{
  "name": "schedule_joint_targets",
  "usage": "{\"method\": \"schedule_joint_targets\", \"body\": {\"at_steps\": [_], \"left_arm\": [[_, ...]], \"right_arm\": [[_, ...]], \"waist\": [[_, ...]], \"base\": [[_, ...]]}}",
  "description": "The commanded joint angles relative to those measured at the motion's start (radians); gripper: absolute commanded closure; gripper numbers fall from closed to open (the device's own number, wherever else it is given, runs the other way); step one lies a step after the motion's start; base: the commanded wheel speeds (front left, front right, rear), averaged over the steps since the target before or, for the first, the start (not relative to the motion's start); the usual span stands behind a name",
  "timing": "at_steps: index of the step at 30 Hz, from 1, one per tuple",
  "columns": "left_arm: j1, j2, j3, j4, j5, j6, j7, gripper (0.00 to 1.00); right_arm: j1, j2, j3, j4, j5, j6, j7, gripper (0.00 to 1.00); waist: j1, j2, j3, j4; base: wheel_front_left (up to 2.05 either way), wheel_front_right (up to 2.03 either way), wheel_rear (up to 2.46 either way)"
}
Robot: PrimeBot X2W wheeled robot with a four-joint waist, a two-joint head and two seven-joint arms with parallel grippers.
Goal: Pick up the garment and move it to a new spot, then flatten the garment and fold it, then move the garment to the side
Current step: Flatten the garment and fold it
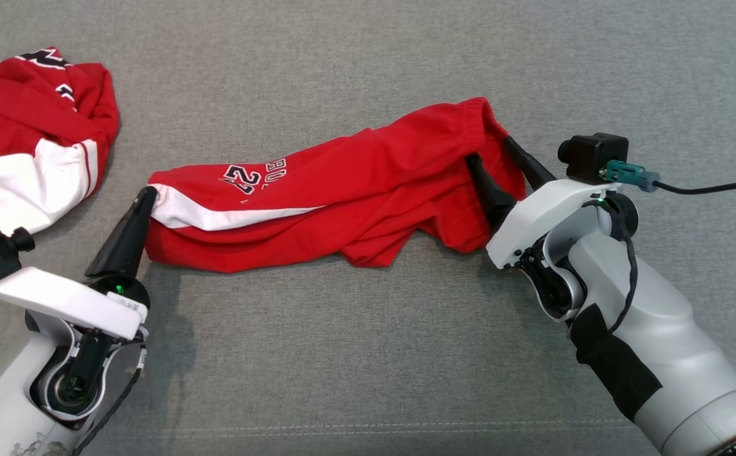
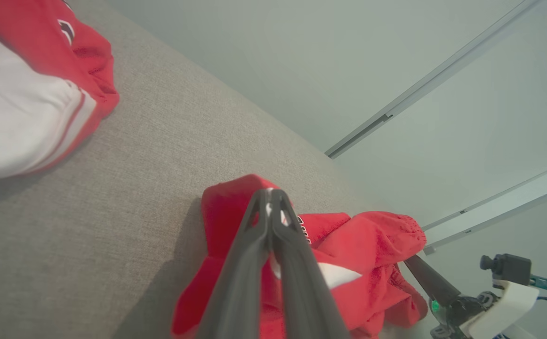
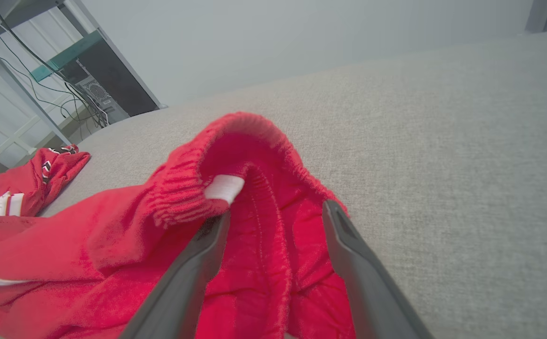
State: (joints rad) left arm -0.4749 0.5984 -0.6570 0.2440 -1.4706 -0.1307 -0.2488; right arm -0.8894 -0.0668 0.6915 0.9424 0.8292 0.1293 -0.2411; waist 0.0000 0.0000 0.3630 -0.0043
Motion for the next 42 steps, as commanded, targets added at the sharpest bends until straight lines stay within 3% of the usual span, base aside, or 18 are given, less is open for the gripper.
{"method": "schedule_joint_targets", "body": {"at_steps": [1, 9, 16, 21, 35, 42], "left_arm": [[-0.016, 0.042, 0.052, -0.014, 0.007, 0.0, -0.012, 1.0], [0.026, 0.027, 0.08, -0.022, 0.022, 0.0, -0.013, 1.0], [0.032, 0.022, 0.075, -0.038, 0.016, 0.0, -0.013, 1.0], [0.037, 0.013, 0.069, -0.038, 0.011, 0.0, -0.013, 1.0], [0.058, 0.006, 0.076, -0.035, 0.013, 0.0, -0.013, 1.0], [0.056, 0.004, 0.069, -0.037, 0.009, 0.0, -0.013, 1.0]], "right_arm": [[0.003, 0.016, 0.01, -0.03, -0.024, 0.001, -0.016, 0.0], [0.029, 0.017, 0.073, -0.036, -0.2, 0.001, -0.02, 0.0], [-0.085, 0.012, -0.005, 0.084, -0.558, 0.001, -0.02, 0.0], [-0.081, 0.015, -0.046, 0.109, -0.697, 0.001, -0.003, 0.0], [0.048, 0.016, -0.05, -0.062, -0.802, 0.001, 0.03, 0.0], [0.069, 0.016, -0.107, -0.145, -0.856, 0.001, 0.032, 0.0]], "waist": [[0.0, 0.0, -0.009, -0.011], [0.0, 0.0, -0.026, -0.023], [0.0, 0.0, -0.013, 0.013], [0.0, 0.0, -0.017, 0.033], [0.0, 0.0, -0.034, 0.022], [0.0, 0.0, -0.031, 0.027]], "base": [[0.0, 0.0, 0.0], [0.0, 0.0, 0.0], [0.0, 0.0, 0.0], [0.0, 0.0, 0.0], [0.0, 0.0, 0.0], [0.0, 0.0, 0.0]]}}
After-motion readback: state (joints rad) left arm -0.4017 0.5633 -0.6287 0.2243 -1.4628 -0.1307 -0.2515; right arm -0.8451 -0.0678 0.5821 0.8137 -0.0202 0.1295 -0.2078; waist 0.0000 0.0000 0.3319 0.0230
